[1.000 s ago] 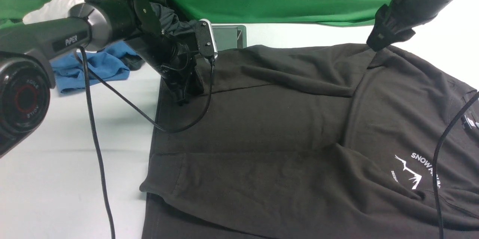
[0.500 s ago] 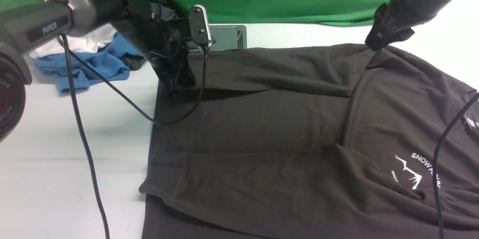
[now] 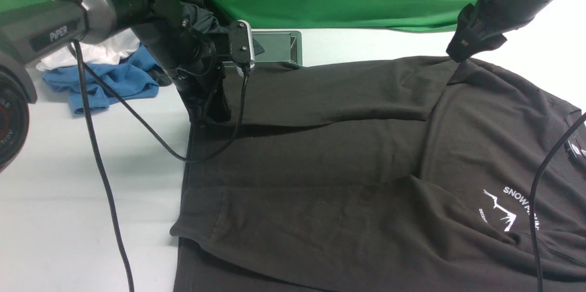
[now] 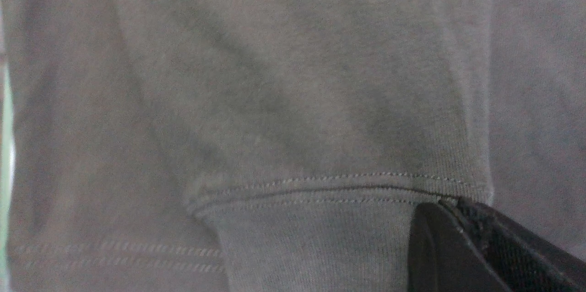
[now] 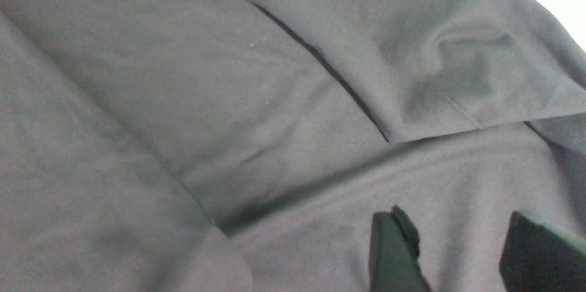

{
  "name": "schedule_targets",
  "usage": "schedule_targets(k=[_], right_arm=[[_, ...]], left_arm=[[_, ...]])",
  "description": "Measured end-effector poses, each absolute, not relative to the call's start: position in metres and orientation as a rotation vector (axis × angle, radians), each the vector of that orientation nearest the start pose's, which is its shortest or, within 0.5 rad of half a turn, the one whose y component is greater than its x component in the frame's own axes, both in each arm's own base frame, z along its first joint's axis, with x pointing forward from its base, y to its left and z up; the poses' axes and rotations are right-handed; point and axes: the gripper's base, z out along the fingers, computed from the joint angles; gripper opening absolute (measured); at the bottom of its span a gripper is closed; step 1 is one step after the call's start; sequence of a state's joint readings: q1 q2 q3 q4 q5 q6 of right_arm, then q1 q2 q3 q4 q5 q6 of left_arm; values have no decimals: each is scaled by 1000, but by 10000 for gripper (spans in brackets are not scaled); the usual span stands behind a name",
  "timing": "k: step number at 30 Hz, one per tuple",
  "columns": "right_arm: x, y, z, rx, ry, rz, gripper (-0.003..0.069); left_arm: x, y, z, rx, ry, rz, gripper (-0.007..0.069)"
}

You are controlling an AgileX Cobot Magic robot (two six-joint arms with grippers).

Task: Fold a long-sleeved shirt on a white desktop.
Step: 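Fold the left side of the dark shirt inward over its body with the left gripper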

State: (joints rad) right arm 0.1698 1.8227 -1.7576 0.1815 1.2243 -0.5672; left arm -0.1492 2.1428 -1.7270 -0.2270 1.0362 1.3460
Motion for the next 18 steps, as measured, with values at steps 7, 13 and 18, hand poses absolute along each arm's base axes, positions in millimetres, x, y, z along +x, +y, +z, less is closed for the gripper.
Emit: schedule_targets(k=[7,13,18], right_arm=[[381,81,333,-936,2573,146,348],[356,76,356,-879,2543,141,348],[316,69,365,-811,2565,158,302]], left_arm=[[445,-82,194,1665,2296,-51,190],[438,-83,219,1521,2350,-57,495],[408,-111,267,1486,2288,-58,287]])
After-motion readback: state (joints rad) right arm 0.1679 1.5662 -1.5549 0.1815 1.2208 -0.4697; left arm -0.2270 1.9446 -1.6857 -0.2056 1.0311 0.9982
